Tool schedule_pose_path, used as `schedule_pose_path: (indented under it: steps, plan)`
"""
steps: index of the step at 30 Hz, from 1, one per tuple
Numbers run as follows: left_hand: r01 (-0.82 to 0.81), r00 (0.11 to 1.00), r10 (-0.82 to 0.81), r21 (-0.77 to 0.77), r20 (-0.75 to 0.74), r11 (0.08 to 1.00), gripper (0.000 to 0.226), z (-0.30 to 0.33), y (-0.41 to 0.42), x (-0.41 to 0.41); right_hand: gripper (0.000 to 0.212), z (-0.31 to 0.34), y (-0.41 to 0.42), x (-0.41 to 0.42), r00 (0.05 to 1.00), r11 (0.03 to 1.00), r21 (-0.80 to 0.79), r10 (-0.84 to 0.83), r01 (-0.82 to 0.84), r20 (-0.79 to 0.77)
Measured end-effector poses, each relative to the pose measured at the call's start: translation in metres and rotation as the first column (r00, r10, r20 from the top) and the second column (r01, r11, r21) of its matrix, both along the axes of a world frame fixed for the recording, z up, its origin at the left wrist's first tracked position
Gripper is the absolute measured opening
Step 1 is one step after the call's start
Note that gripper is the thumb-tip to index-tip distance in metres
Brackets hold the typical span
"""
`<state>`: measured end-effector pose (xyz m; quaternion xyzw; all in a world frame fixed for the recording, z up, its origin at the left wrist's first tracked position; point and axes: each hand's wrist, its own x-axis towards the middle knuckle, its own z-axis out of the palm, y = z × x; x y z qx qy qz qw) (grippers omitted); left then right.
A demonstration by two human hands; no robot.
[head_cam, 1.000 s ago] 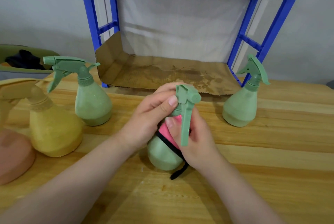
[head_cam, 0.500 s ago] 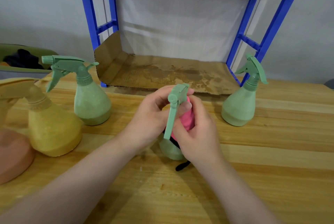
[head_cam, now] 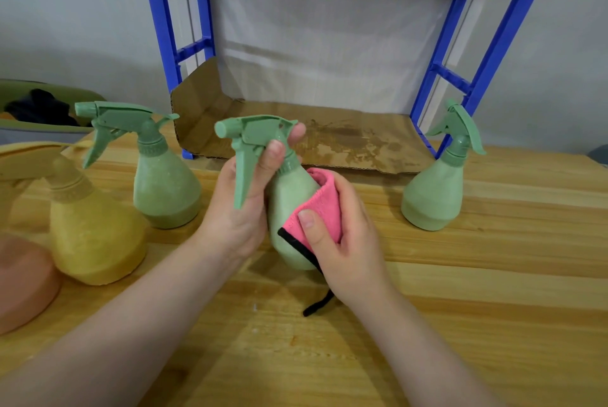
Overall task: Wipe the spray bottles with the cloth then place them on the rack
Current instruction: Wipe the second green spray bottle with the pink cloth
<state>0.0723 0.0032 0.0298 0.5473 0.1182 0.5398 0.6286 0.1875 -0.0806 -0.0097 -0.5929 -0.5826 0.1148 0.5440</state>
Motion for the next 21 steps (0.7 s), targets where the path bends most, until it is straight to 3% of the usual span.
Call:
schedule_pose_path:
  steps: [4, 7, 11, 14, 18, 21]
  plan:
    - [-0.023, 0.998, 0.027, -0.076, 0.051, 0.997, 0.027, -0.006, 0.01, 0.0, 0.052, 0.0, 0.001, -0.001, 0.997, 0.998, 0.019, 0.054, -0.053, -0.054]
    - [-0.013, 0.99, 0.04, -0.191, 0.136, 0.981, 0.05, -0.001, 0.015, -0.002, 0.05, 0.0, 0.0, 0.0, 0.979, 0.991, 0.041, 0.135, -0.131, -0.151]
    - [0.037, 0.974, 0.023, -0.263, 0.225, 0.964, 0.047, 0.008, 0.024, -0.011, 0.048, 0.0, -0.001, -0.008, 0.923, 0.965, 0.037, 0.26, -0.26, -0.282]
    - [0.081, 0.984, -0.045, -0.208, 0.172, 0.975, 0.047, 0.008, 0.026, -0.013, 0.049, 0.002, -0.001, -0.009, 0.913, 0.959, 0.037, 0.279, -0.281, -0.298]
    - [0.132, 0.991, -0.134, -0.08, -0.012, 0.988, 0.061, 0.001, 0.014, -0.008, 0.041, 0.007, -0.002, -0.003, 0.915, 0.961, 0.031, 0.271, -0.275, -0.297]
    - [0.206, 0.966, -0.207, -0.024, -0.155, 0.978, 0.057, -0.004, 0.005, -0.005, 0.03, 0.01, -0.004, -0.001, 0.923, 0.958, 0.009, 0.278, -0.286, -0.265]
